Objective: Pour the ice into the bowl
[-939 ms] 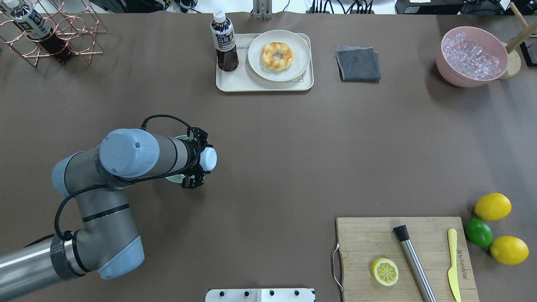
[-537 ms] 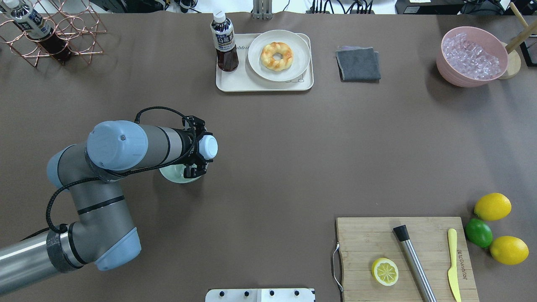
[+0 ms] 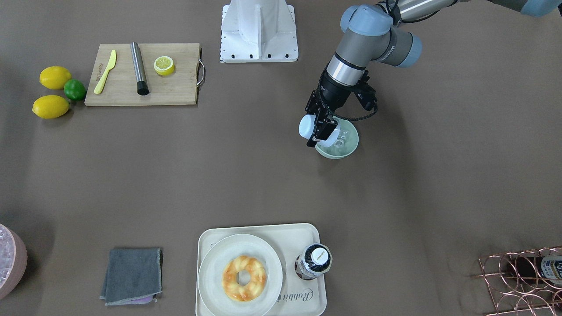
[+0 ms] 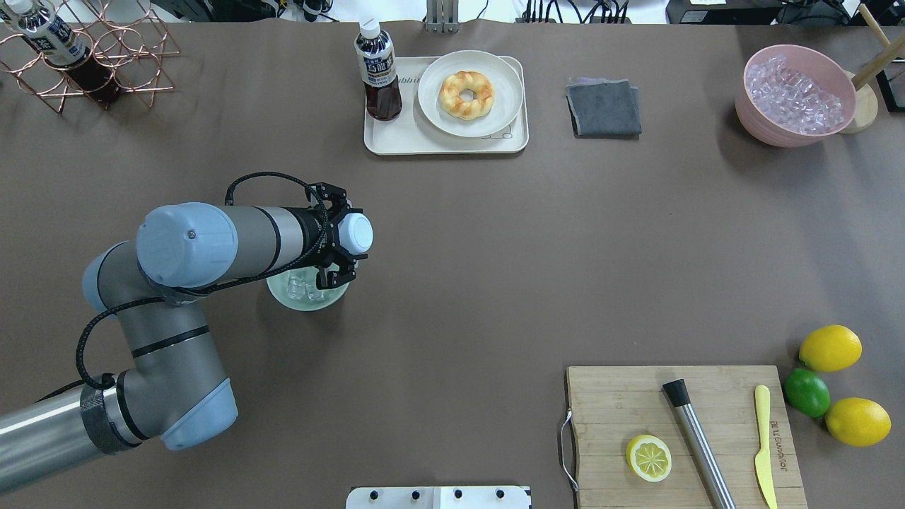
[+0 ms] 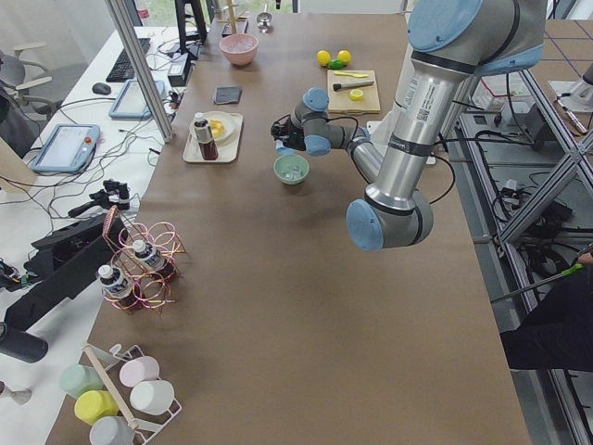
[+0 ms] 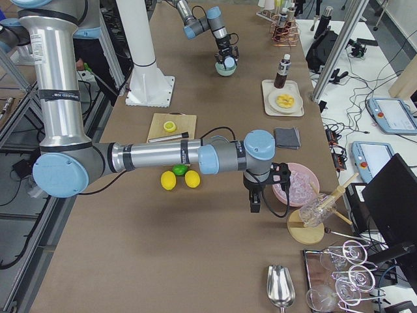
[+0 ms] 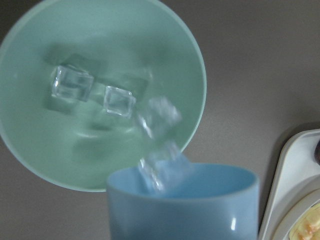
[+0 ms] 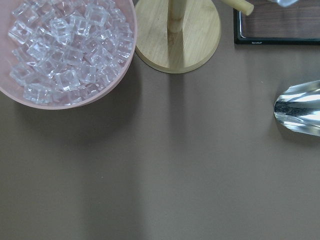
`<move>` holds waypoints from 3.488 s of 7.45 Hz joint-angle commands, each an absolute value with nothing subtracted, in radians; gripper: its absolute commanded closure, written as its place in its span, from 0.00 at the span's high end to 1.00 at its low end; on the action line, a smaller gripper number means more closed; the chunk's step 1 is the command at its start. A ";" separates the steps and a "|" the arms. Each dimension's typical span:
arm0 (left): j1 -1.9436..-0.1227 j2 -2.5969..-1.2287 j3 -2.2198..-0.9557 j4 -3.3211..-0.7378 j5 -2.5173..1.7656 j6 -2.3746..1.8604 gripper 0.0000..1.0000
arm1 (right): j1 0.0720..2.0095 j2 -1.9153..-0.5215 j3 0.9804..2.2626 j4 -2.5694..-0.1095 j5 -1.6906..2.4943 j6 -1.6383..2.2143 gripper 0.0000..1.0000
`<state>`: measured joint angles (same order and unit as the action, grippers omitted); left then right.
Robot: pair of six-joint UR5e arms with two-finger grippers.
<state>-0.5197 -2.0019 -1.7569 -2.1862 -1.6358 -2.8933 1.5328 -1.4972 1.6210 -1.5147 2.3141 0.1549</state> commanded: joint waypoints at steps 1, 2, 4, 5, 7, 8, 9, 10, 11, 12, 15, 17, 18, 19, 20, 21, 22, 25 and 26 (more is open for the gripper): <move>-0.522 -2.000 -1.747 -2.248 -1.605 -2.922 0.52 | 1.526 -1.485 1.612 -1.516 2.313 0.153 0.99; -0.534 -2.003 -1.747 -2.234 -1.611 -2.918 0.52 | 1.525 -1.483 1.609 -1.516 2.313 0.153 0.99; -0.610 -2.014 -1.753 -2.112 -1.708 -2.864 0.52 | 1.517 -1.480 1.608 -1.516 2.312 0.153 0.99; -0.665 -2.017 -1.772 -2.003 -1.773 -2.809 0.52 | 1.517 -1.480 1.606 -1.516 2.312 0.153 0.99; -0.791 -2.020 -1.831 -1.807 -1.824 -2.691 0.52 | 1.517 -1.480 1.609 -1.516 2.312 0.155 0.99; -0.831 -2.042 -1.835 -1.693 -1.822 -2.583 0.52 | 1.517 -1.480 1.612 -1.519 2.312 0.158 0.99; -0.851 -2.025 -1.844 -1.651 -1.807 -2.545 0.52 | 1.517 -1.480 1.612 -1.519 2.310 0.158 0.99; -0.877 -1.993 -1.841 -1.628 -1.778 -2.498 0.52 | 1.517 -1.480 1.611 -1.519 2.310 0.155 0.99; -0.950 -1.970 -1.841 -1.562 -1.778 -2.441 0.52 | 1.517 -1.480 1.611 -1.517 2.312 0.155 0.99; -1.004 -1.923 -1.842 -1.493 -1.778 -2.371 0.52 | 1.517 -1.480 1.611 -1.519 2.310 0.156 0.99; -1.117 -1.725 -1.807 -1.466 -1.734 -2.168 0.52 | 1.516 -1.477 1.615 -1.522 2.310 0.161 0.99; -1.152 -1.634 -1.772 -1.465 -1.642 -2.077 0.52 | 1.509 -1.468 1.631 -1.526 2.309 0.179 0.99; -1.150 -1.590 -1.766 -1.463 -1.584 -2.071 0.52 | 1.509 -1.470 1.629 -1.526 2.309 0.176 0.99; -1.138 -1.553 -1.767 -1.435 -1.536 -2.066 0.52 | 1.509 -1.470 1.631 -1.526 2.309 0.176 0.99; -1.094 -1.549 -1.772 -1.319 -1.482 -2.075 0.52 | 1.509 -1.470 1.631 -1.526 2.309 0.176 0.99; -1.003 -1.558 -1.766 -1.178 -1.439 -2.091 0.52 | 1.509 -1.470 1.631 -1.525 2.309 0.178 0.99; -0.929 -1.571 -1.737 -1.093 -1.436 -2.152 0.52 | 1.509 -1.470 1.632 -1.526 2.309 0.181 0.99; -0.815 -1.655 -1.564 -0.971 -1.436 -2.262 0.53 | 1.505 -1.470 1.631 -1.525 2.309 0.179 0.99; -0.801 -1.663 -1.489 -0.977 -1.436 -2.287 0.53 | 1.502 -1.468 1.631 -1.526 2.309 0.181 0.99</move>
<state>-0.8334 -1.6393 -1.6022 -0.9900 -1.4364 -2.2345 1.5058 -1.4695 1.6307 -1.5256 2.3086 0.1798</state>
